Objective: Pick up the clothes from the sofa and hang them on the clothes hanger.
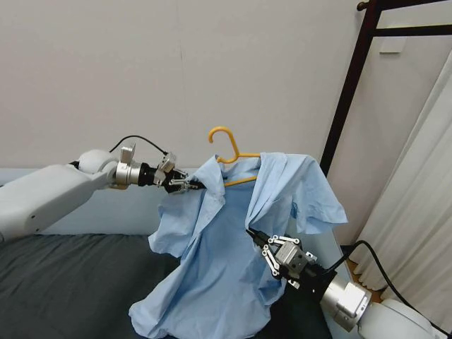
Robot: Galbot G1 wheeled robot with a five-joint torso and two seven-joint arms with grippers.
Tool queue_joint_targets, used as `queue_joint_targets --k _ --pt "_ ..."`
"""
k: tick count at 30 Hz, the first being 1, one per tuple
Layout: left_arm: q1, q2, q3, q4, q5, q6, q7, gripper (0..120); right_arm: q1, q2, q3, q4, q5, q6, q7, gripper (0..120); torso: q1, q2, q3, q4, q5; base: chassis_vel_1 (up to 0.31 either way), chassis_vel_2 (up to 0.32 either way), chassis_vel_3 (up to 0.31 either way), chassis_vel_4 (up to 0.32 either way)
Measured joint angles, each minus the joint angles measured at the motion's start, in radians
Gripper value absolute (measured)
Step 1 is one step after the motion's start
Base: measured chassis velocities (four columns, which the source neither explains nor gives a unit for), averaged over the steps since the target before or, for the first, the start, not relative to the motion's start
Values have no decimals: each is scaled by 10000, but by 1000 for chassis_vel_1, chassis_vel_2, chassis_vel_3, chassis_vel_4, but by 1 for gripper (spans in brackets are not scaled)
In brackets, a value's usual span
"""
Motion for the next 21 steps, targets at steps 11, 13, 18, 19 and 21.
queue_joint_targets --k 11,13,18,19,21 --pt "-1178 -22 762 70 -353 40 78 1 -245 541 -160 -1312 -893 548 -104 0 1 -1 0 0 -2 0 0 0 0" --pt "-1292 22 827 43 -359 40 104 1 -293 638 -166 -1467 -1006 606 -101 0 0 0 0 1 -2 0 0 0 0" --pt "-1454 87 920 -30 -360 31 159 1 -531 815 -173 -1610 -1233 727 -78 0 0 0 0 -1 -3 0 0 0 0" --pt "-1507 93 973 -72 -360 28 163 1 -545 863 -195 -1629 -1255 734 -65 0 0 0 0 -1 -2 0 0 0 0" --pt "-1552 90 1025 -142 -360 7 155 1 -554 962 -243 -1645 -1283 735 -41 0 0 0 0 -1 -2 0 0 0 0"
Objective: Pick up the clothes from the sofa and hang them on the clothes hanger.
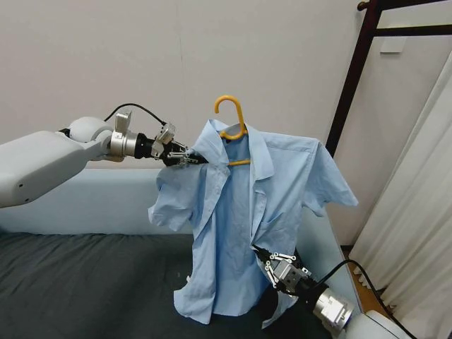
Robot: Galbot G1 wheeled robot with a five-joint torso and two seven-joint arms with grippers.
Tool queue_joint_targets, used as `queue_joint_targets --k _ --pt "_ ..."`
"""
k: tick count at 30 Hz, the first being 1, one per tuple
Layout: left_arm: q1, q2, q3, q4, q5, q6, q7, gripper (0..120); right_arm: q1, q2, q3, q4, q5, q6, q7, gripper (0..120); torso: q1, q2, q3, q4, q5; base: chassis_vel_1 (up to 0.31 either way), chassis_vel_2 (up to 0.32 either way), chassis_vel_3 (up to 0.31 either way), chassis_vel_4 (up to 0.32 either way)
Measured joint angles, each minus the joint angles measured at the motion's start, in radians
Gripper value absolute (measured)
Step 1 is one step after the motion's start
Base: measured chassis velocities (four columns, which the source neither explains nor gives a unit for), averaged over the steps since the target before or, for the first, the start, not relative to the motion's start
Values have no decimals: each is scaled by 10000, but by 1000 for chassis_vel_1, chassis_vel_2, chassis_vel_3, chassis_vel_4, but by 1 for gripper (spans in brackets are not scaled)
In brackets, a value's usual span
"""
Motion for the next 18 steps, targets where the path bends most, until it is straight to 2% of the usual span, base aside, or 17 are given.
queue_joint_targets --k 9,12,15,16,18 --pt "377 64 -339 -242 132 -29 -68 1 -29 117 -54 -265 40 -75 175 0 1 -1 0 0 0 0 0 0 0" --pt "496 81 -453 -257 202 -54 -68 1 -175 116 42 -137 221 -129 170 4 0 0 1 0 -1 0 0 0 0" --pt "680 49 -604 -131 378 -169 -57 1 -615 71 353 325 138 -156 115 17 0 0 0 0 0 0 0 0 0" --pt "680 49 -604 -131 378 -169 -57 1 -615 71 353 325 138 -156 115 17 0 0 0 0 0 0 0 0 0" --pt "842 -2 -714 -31 507 -210 18 1 -1084 104 573 757 59 -163 167 29 0 0 0 -1 0 0 0 0 0"
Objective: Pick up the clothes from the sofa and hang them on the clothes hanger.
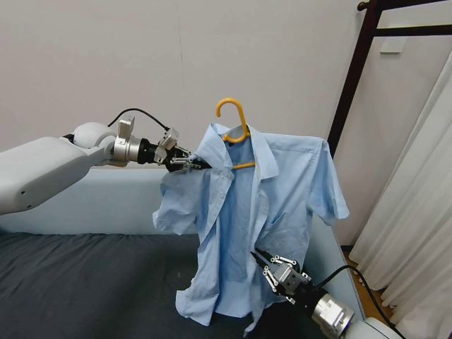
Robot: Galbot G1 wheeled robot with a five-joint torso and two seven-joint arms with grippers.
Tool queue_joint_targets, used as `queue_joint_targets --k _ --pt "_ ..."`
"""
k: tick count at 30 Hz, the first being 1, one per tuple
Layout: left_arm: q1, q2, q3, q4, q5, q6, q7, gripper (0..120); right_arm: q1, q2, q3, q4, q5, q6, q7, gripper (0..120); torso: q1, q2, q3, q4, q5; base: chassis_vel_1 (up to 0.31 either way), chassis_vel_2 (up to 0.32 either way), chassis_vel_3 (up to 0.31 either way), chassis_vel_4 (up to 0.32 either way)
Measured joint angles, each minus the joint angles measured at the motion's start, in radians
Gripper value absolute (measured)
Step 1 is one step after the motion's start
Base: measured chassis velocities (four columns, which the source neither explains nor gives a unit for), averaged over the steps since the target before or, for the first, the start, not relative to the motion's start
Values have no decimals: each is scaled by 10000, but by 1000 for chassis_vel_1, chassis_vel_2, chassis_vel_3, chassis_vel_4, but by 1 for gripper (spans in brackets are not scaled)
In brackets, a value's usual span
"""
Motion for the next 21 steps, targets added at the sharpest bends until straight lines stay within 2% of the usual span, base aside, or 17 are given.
queue_joint_targets --k 3,4,6,9,10,13,14,15,17,20,21 --pt "146 -61 -151 157 315 -139 174 1 -587 -20 430 550 323 -132 100 41 0 0 -1 -2 2 0 0 0 0" --pt "146 -61 -151 157 315 -139 174 1 -587 -20 430 550 323 -132 100 41 0 0 -1 -2 2 0 0 0 0" --pt "141 -87 -183 235 683 -343 352 1 -904 -209 1055 1092 998 -268 105 49 0 0 -1 -2 2 0 0 0 0" --pt "64 -116 -248 258 1318 -598 758 1 -803 -333 2827 1925 2591 -475 114 62 0 0 -1 -2 5 0 0 0 0" --pt "64 -116 -248 258 1318 -598 758 1 -803 -333 2827 1925 2591 -475 114 62 0 0 -1 -2 5 0 0 0 0" --pt "154 -131 -389 254 1706 -794 879 1 -287 -812 4254 2506 4669 -1197 53 75 0 0 -1 0 1 0 0 0 0" --pt "281 -128 -483 186 1859 -871 891 1 197 -1294 4727 2612 5889 -1673 59 81 0 0 0 0 -2 0 0 0 0" --pt "281 -128 -483 186 1859 -871 891 1 197 -1294 4727 2612 5889 -1673 59 81 0 0 0 0 -2 0 0 0 0" --pt "481 -99 -639 11 1983 -897 880 1 998 -1914 4821 2443 6985 -2159 70 89 0 1 -1 0 0 0 0 0 0" --pt "801 14 -836 -296 2179 -920 863 1 2749 -3034 4115 1704 8452 -3003 -404 98 0 -1 1 2 2 0 0 0 0" --pt "801 14 -836 -296 2179 -920 863 1 2749 -3034 4115 1704 8452 -3003 -404 98 0 -1 1 2 2 0 0 0 0"
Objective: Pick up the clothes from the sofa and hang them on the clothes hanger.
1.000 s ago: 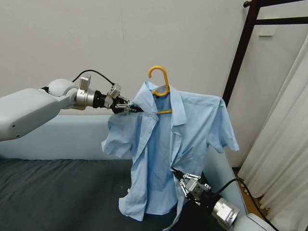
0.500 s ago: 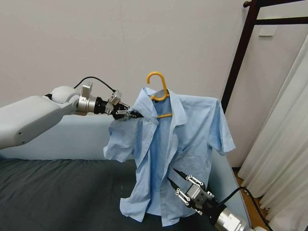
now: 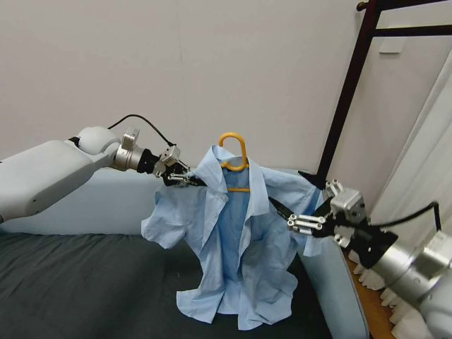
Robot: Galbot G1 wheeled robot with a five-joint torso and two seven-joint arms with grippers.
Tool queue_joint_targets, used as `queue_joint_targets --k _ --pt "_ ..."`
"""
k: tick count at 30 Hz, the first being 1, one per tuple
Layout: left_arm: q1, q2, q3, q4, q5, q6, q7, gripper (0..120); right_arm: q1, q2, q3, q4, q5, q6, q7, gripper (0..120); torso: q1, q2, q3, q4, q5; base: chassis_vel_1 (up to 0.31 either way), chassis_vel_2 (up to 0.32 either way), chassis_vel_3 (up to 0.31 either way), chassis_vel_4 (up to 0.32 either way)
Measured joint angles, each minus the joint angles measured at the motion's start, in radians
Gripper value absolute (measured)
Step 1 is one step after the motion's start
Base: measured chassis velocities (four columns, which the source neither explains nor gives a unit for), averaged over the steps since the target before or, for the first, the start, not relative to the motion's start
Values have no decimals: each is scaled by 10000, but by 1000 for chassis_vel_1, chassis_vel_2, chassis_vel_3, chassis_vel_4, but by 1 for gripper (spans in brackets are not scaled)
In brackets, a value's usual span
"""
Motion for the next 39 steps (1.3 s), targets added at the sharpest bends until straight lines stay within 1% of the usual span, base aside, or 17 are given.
queue_joint_targets --k 2,4,5,6,8,10,11,14,16,19,24,26,27,31,32,34,39 --pt "133 57 -80 -164 78 -18 7 1 863 -687 -473 -554 138 -300 -667 100 0 0 0 5 -1 0 0 0 0" --pt "201 -34 -149 -148 231 -105 98 1 1163 -1388 -681 -1132 -977 -129 -1581 100 0 1 0 8 -3 0 0 0 0" --pt "201 -34 -149 -148 231 -105 98 1 1163 -1388 -681 -1132 -977 -129 -1581 100 0 1 0 8 -3 0 0 0 0" --pt "231 -135 -184 -98 338 -190 199 1 1180 -1803 -731 -1307 -1424 -84 -2092 100 0 0 0 -4 0 0 0 0 0" --pt "243 -224 -200 -63 458 -278 287 1 1170 -2246 -765 -1494 -1554 -134 -2514 100 0 0 0 -8 1 0 0 0 0" --pt "285 -545 -238 118 542 -405 349 1 1107 -2774 -766 -1639 -935 -515 -2784 100 0 1 -1 -6 4 0 0 0 0" --pt "285 -545 -238 118 542 -405 349 1 1107 -2774 -766 -1639 -935 -515 -2784 100 0 1 -1 -6 4 0 0 0 0" --pt "395 -1068 -380 352 617 -441 420 1 1065 -3246 -749 -1608 546 -1203 -2676 100 0 0 -1 -4 1 0 0 0 0" --pt "458 -1286 -439 432 652 -453 457 1 1063 -3423 -714 -1493 1134 -1416 -2502 100 0 0 -1 -4 3 0 0 0 0" --pt "533 -1398 -478 426 683 -457 491 1 1071 -3556 -673 -1422 1476 -1584 -2343 100 0 1 -1 -7 0 0 0 0 0" --pt "703 -1395 -600 371 770 -458 540 1 925 -3728 -801 -1547 1579 -1674 -2310 84 0 0 -1 3 -2 0 0 0 0" --pt "702 -1407 -601 387 782 -465 588 1 901 -3712 -826 -1561 1768 -1688 -2311 74 0 0 -1 2 0 0 0 0 0" --pt "702 -1407 -601 387 782 -465 588 1 901 -3712 -826 -1561 1768 -1688 -2311 74 0 0 -1 2 0 0 0 0 0" --pt "655 -1422 -588 292 787 -479 628 1 890 -3718 -833 -1397 2077 -1760 -2329 57 0 1 -2 -3 0 0 0 0 0" --pt "655 -1422 -588 292 787 -479 628 1 890 -3718 -833 -1397 2077 -1760 -2329 57 0 1 -2 -3 0 0 0 0 0" --pt "642 -1404 -584 224 787 -484 634 1 888 -3725 -835 -1378 2232 -1819 -2349 47 0 1 -2 -2 -1 0 0 0 0" --pt "615 -1382 -584 180 777 -551 634 1 867 -3751 -860 -1385 2271 -1904 -2373 30 0 0 -2 -2 -1 0 0 0 0"
